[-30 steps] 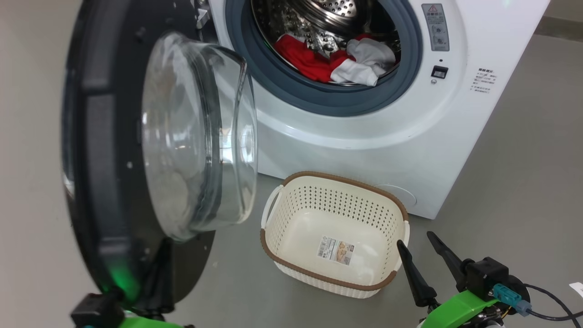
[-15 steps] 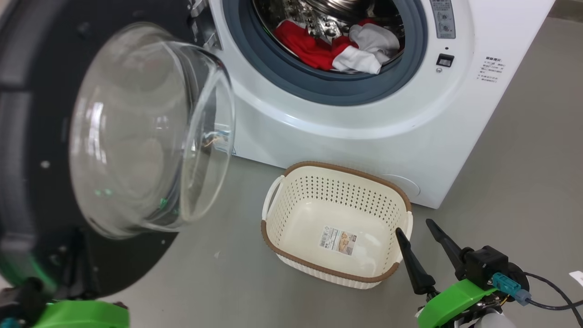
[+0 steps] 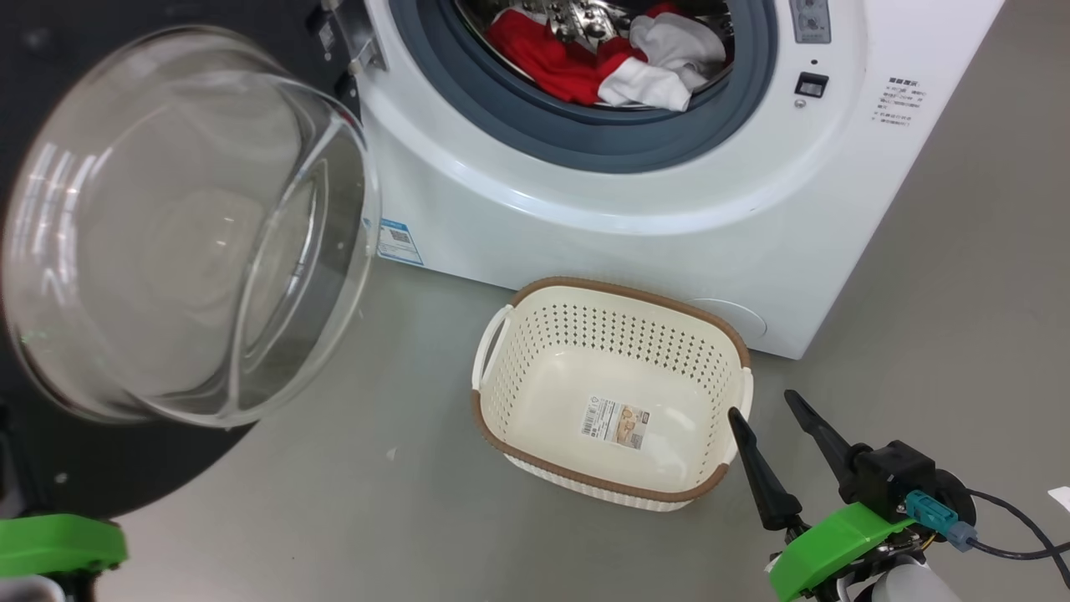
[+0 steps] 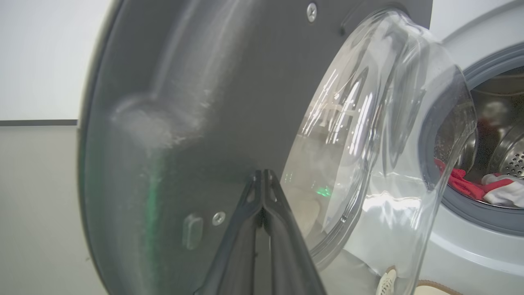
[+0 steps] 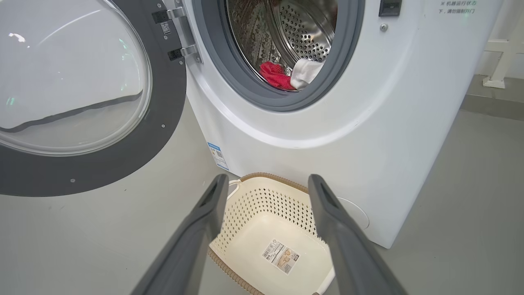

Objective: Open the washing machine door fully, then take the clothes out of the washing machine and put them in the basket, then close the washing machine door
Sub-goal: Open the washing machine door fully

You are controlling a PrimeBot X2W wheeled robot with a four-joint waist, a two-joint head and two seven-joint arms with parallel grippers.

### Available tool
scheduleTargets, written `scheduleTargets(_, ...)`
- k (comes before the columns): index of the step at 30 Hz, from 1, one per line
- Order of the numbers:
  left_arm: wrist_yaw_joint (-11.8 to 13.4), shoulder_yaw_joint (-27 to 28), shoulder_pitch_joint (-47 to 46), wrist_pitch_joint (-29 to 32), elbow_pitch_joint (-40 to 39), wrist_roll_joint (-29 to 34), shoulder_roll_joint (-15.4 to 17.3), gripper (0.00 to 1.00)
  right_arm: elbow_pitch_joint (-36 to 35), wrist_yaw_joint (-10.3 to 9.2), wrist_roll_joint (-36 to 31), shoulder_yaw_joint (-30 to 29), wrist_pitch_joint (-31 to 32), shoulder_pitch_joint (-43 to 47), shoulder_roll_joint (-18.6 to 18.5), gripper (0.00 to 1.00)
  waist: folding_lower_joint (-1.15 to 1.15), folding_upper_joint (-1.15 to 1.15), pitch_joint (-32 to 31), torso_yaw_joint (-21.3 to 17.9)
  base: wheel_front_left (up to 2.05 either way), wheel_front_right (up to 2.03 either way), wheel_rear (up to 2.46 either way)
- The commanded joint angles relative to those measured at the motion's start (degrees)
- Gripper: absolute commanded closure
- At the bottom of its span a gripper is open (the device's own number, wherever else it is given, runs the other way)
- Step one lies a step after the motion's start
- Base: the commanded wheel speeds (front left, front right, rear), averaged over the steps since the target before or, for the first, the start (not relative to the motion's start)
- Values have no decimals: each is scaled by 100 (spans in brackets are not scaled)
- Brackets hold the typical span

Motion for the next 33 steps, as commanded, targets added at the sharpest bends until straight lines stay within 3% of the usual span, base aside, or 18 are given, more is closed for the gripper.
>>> scheduleTargets(1,-11,328,-205,-35,-70,80,334,100,-125,28,-93,138,-69,-181,-18,0,0,0,31,-30,0,0,0)
scheduleTargets(15,-295,1194,-938,-35,899,420,751,100,-157,28,-162,156,-69,-270,-28,0,0,0,329,-153,0,0,0)
scheduleTargets(33,-476,1830,-1754,-35,1920,828,1401,100,-185,28,-281,110,-69,-502,-71,0,0,0,685,-264,0,0,0)
